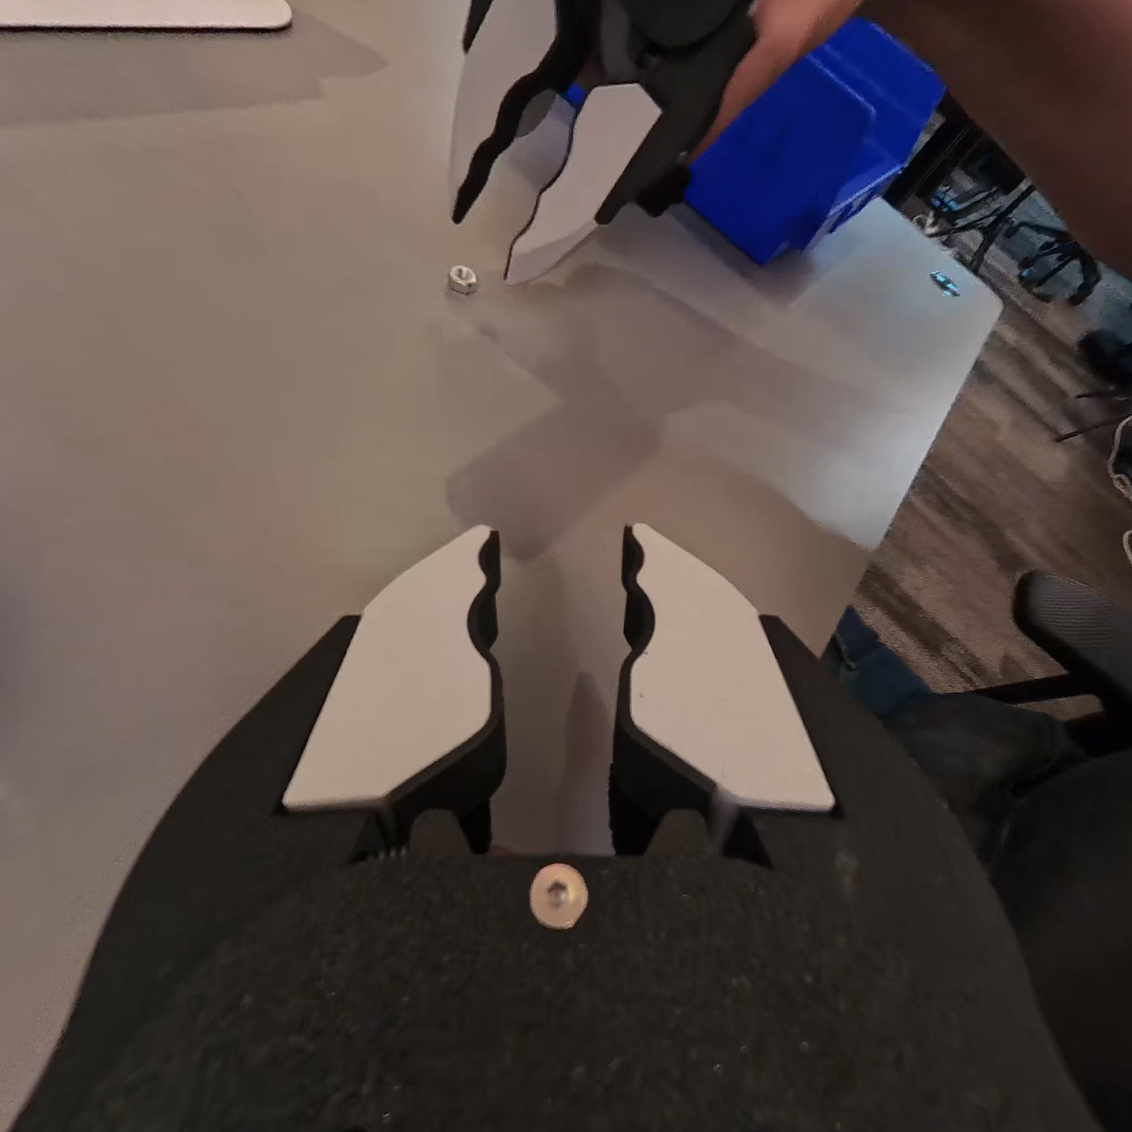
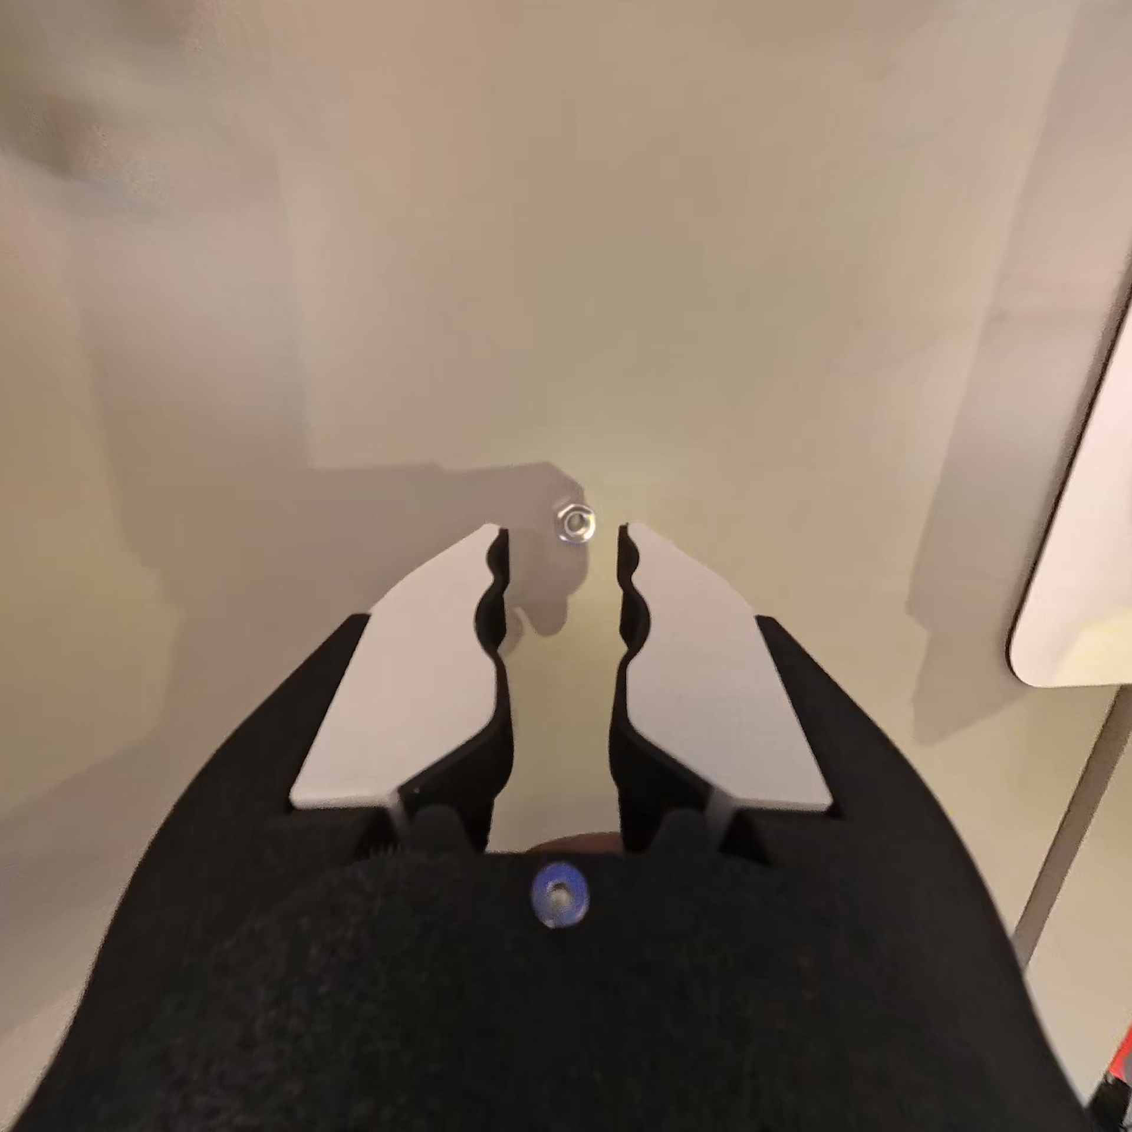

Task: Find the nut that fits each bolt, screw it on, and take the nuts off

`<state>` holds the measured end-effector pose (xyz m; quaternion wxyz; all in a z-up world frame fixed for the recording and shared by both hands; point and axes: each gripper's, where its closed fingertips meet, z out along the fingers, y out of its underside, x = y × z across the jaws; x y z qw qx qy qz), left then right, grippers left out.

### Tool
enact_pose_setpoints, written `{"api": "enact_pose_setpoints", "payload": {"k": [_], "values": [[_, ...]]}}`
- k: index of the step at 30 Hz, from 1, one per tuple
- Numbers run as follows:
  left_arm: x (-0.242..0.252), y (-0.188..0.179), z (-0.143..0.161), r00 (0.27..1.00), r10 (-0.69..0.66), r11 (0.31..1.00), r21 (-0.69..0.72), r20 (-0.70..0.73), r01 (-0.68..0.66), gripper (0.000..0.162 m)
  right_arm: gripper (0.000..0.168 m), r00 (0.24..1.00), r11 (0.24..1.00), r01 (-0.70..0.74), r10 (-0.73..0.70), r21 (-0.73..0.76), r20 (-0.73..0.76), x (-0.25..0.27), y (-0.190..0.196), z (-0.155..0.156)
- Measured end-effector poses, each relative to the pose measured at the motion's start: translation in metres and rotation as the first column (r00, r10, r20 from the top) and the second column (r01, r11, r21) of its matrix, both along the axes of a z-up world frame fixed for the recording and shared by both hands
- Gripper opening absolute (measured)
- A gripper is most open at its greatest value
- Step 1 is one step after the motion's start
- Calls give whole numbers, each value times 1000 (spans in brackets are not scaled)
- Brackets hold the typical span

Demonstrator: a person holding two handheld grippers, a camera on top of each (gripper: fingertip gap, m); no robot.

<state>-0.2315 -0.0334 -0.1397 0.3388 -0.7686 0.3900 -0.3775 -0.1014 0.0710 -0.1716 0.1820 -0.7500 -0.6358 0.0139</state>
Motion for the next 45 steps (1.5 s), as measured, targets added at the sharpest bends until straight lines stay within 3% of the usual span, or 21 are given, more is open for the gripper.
{"api": "enact_pose_setpoints", "payload": {"k": [7, 24, 27, 31, 34, 37, 41, 45], "values": [[-15, 5, 0, 1000, 16, 1000, 6, -14, -16, 38, 30, 996, 997, -8, 15, -71, 90, 3, 7, -19], [-24, 10, -4, 999, 16, 1000, 21, -47, -15, 38, 14, 995, 987, -59, 69, -152, 67, 0, 5, -21], [-27, 13, -8, 998, 30, 1000, 11, -54, -29, 38, 14, 999, 994, -52, 52, -93, -3, -2, 3, -8], [-29, 18, -11, 997, 51, 998, 28, -64, -49, 37, 14, 981, 995, 15, 4, 95, -196, -9, 1, 39], [-30, 21, -13, 995, 55, 997, 64, -87, -50, 36, 14, 913, 957, 164, -55, 238, -405, -8, -2, 84], [-32, 26, -14, 991, 64, 991, 122, -115, -50, 33, 14, 788, 877, 358, -99, 321, -608, 4, -12, 119], [-30, 31, -14, 990, 73, 989, 135, -124, -56, 34, 14, 596, 792, 531, -95, 302, -797, 18, -33, 136], [-30, 35, -14, 982, 87, 982, 180, -167, -56, 34, 14, 475, 751, 609, -88, 255, -875, 27, -46, 137]]}}
